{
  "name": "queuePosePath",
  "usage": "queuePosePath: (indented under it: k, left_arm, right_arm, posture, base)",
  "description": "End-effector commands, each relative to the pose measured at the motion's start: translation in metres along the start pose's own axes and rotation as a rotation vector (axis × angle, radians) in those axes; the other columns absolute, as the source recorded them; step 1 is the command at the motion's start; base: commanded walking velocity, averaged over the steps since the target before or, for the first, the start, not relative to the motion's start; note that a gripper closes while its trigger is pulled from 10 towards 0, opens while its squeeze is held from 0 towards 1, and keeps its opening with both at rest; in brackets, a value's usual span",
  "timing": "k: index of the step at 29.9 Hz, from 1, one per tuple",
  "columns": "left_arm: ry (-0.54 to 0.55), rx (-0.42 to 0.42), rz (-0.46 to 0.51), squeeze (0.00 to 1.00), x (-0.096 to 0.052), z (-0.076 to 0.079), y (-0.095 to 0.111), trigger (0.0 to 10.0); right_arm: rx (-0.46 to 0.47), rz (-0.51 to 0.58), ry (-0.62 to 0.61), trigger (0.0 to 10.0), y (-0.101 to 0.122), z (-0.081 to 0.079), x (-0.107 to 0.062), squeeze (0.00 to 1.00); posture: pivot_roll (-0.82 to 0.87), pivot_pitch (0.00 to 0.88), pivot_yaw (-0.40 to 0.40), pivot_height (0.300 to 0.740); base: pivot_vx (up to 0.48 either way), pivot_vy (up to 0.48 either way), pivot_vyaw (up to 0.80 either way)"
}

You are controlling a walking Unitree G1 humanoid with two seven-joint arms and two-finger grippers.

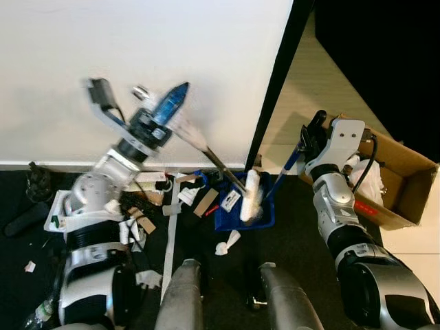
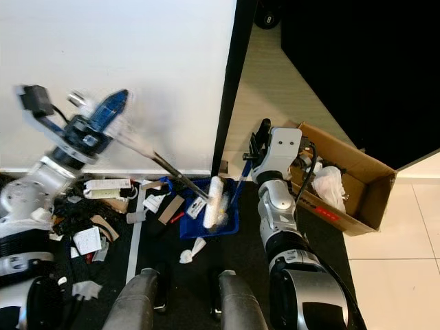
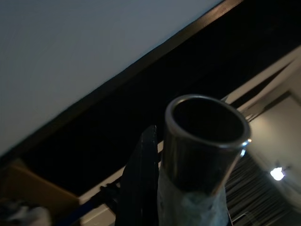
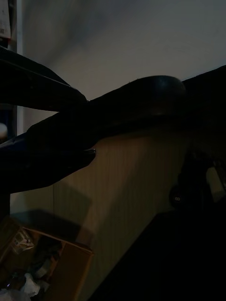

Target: Sweep floor

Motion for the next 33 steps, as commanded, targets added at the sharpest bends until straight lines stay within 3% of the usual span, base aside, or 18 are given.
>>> queuePosePath:
  k: [1,5,6,8,9,10,13,17,19,20,21,22,24,27,33]
  left_arm:
    - [0.001,0.105,0.009,0.00,-0.010,0.003,0.028,10.0]
    - [0.026,0.172,-0.007,0.00,-0.016,0.002,0.045,10.0]
    - [0.083,0.255,-0.046,0.00,-0.025,-0.007,0.055,10.0]
    - [0.083,0.255,-0.046,0.00,-0.025,-0.007,0.055,10.0]
    - [0.114,0.303,-0.074,0.00,-0.030,-0.013,0.058,10.0]
    - [0.114,0.303,-0.074,0.00,-0.030,-0.013,0.058,10.0]
    - [0.203,0.348,-0.077,0.00,-0.038,-0.034,0.060,10.0]
    - [0.266,0.352,-0.076,0.00,-0.035,-0.051,0.049,10.0]
    - [0.374,0.494,-0.219,0.00,-0.033,-0.073,0.026,10.0]
    - [0.374,0.494,-0.219,0.00,-0.033,-0.073,0.026,10.0]
    - [0.412,0.611,-0.311,0.00,-0.032,-0.080,0.016,10.0]
    - [0.412,0.611,-0.311,0.00,-0.032,-0.080,0.016,10.0]
    - [0.444,0.697,-0.369,0.00,-0.026,-0.087,0.003,10.0]
    - [0.452,0.658,-0.334,0.00,-0.017,-0.088,-0.005,10.0]
    - [0.447,0.658,-0.350,0.00,-0.009,-0.089,-0.017,10.0]
  right_arm:
    - [0.066,-0.298,-0.058,10.0,-0.074,0.008,-0.038,0.00]
    - [0.066,-0.298,-0.057,10.0,-0.074,0.008,-0.038,0.00]
    - [0.065,-0.298,-0.056,10.0,-0.074,0.009,-0.038,0.00]
    - [0.065,-0.298,-0.056,10.0,-0.074,0.009,-0.038,0.00]
    - [0.064,-0.299,-0.055,10.0,-0.074,0.009,-0.038,0.00]
    - [0.064,-0.299,-0.055,10.0,-0.074,0.009,-0.038,0.00]
    - [0.062,-0.296,-0.053,10.0,-0.073,0.010,-0.038,0.00]
    - [0.062,-0.292,-0.053,10.0,-0.073,0.010,-0.038,0.00]
    - [0.063,-0.286,-0.054,10.0,-0.072,0.010,-0.038,0.00]
    - [0.063,-0.286,-0.054,10.0,-0.072,0.010,-0.038,0.00]
    - [0.063,-0.283,-0.055,10.0,-0.072,0.010,-0.038,0.00]
    - [0.063,-0.283,-0.055,10.0,-0.072,0.010,-0.038,0.00]
    - [0.064,-0.276,-0.057,10.0,-0.071,0.010,-0.038,0.00]
    - [0.066,-0.266,-0.060,10.0,-0.070,0.010,-0.039,0.00]
    - [0.068,-0.246,-0.064,10.0,-0.069,0.011,-0.040,0.00]
  posture:
    - [0.05,0.368,0.038,0.740]
    - [0.05,0.368,0.038,0.740]
    - [0.06,0.369,0.031,0.740]
    - [0.06,0.369,0.031,0.740]
    - [0.06,0.370,0.030,0.740]
    - [0.06,0.370,0.030,0.740]
    - [0.05,0.377,0.025,0.740]
    - [0.04,0.392,0.026,0.740]
    - [0.01,0.405,0.036,0.740]
    - [0.01,0.405,0.036,0.740]
    - [0.01,0.407,0.039,0.740]
    - [0.01,0.407,0.039,0.740]
    - [0.00,0.419,0.053,0.740]
    - [-0.02,0.425,0.057,0.740]
    - [-0.06,0.453,0.073,0.740]
  base:
    - [0.000,0.000,0.00]
    - [0.000,0.000,0.00]
    - [0.000,0.000,0.00]
    - [0.000,0.000,0.00]
    - [0.000,0.000,0.00]
    - [0.000,0.000,0.00]
    - [0.000,0.000,0.00]
    - [0.000,0.000,0.00]
    - [0.000,0.000,0.00]
    - [0.000,0.000,0.00]
    - [0.000,0.000,0.00]
    - [0.000,0.000,0.00]
    - [0.000,0.000,0.00]
    - [0.000,0.000,0.00]
    - [0.000,0.000,0.00]
Point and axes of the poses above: a point about 5 cm out from each wrist's last joint towards the gripper, its own x axis pointing out of the wrist towards the gripper, its own y axis along the axis of the wrist's last joint, z = x × y, the point moved 4 cm from there along x, pointing out of the wrist towards the gripper, and after that the axes turned 9 degrees about x, right-handed, at the moved point
